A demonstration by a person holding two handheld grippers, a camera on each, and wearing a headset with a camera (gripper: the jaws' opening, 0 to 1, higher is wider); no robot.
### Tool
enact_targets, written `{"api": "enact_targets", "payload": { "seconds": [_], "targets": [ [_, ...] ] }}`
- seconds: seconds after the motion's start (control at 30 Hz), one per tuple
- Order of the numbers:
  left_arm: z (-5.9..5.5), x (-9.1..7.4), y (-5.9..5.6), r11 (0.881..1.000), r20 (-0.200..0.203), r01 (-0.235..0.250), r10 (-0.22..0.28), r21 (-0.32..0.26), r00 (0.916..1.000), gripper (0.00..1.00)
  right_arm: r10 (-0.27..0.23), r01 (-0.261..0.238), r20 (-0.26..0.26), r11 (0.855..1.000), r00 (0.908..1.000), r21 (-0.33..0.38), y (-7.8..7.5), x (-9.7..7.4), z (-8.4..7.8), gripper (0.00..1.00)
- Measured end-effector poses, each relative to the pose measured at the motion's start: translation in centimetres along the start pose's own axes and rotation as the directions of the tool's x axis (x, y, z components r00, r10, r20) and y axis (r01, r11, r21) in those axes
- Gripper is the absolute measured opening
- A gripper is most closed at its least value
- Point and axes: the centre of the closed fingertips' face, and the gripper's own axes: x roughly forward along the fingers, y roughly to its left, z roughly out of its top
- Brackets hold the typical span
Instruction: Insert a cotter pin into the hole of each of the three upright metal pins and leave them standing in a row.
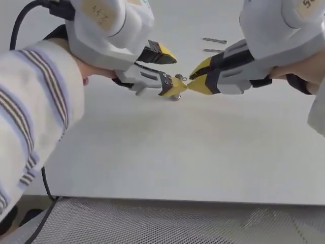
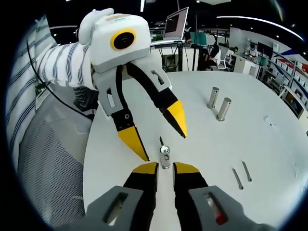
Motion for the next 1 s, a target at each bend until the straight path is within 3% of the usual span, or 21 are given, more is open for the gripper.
{"api": "enact_targets", "payload": {
  "seconds": [0.1,0.2,0.3,0.4,0.5,0.6,0.77,0.93,1.0],
  "targets": [
    [0.7,-0.9,-0.1,0.999,0.074,-0.013,0.016,-0.049,0.9972,0.46,-0.021,0.021,0.012,1.0,0.9997,0.018,-0.2,0.1,0.3,0.19],
    [0.2,-1.8,-0.2,0.998,0.085,-0.018,0.024,-0.063,0.9961,0.59,-0.015,0.014,0.014,0.999,0.9998,0.033,0.2,0.4,0.5,0.24],
    [-0.6,-2.5,0.0,0.995,0.085,-0.038,0.046,-0.088,0.9953,0.65,-0.008,0.008,0.008,0.999,0.9999,0.031,0.4,1.0,0.7,0.24],
    [-0.5,-3.1,-0.3,0.972,0.161,-0.033,0.071,-0.231,0.9844,0.72,-0.001,0.001,0.003,0.999,1.0,0.036,0.6,1.5,0.7,0.23],
    [-1.0,-3.9,-0.5,0.966,0.187,-0.024,0.075,-0.257,0.9794,0.81,0.012,-0.012,-0.003,0.999,0.9999,0.034,0.5,2.1,0.4,0.22],
    [-1.1,-3.8,-1.3,0.961,0.191,-0.022,0.077,-0.276,0.9785,0.96,0.018,-0.018,-0.013,0.999,0.9997,0.031,0.3,2.8,-0.1,0.19],
    [-2.7,-4.2,-1.6,0.954,0.155,-0.03,0.079,-0.297,0.9847,0.99,0.012,-0.011,-0.024,1.0,0.9996,0.027,0.2,3.3,0.2,0.13],
    [-3.5,-4.4,-1.7,0.937,0.159,-0.029,0.09,-0.348,0.9832,0.99,0.01,-0.009,-0.043,1.0,0.999,0.029,0.2,3.7,-0.1,0.09],
    [-3.8,-4.4,-1.8,0.938,0.153,-0.033,0.091,-0.345,0.984,0.99,0.009,-0.008,-0.047,1.0,0.9988,0.03,-0.1,3.8,-0.3,0.07]
  ]
}}
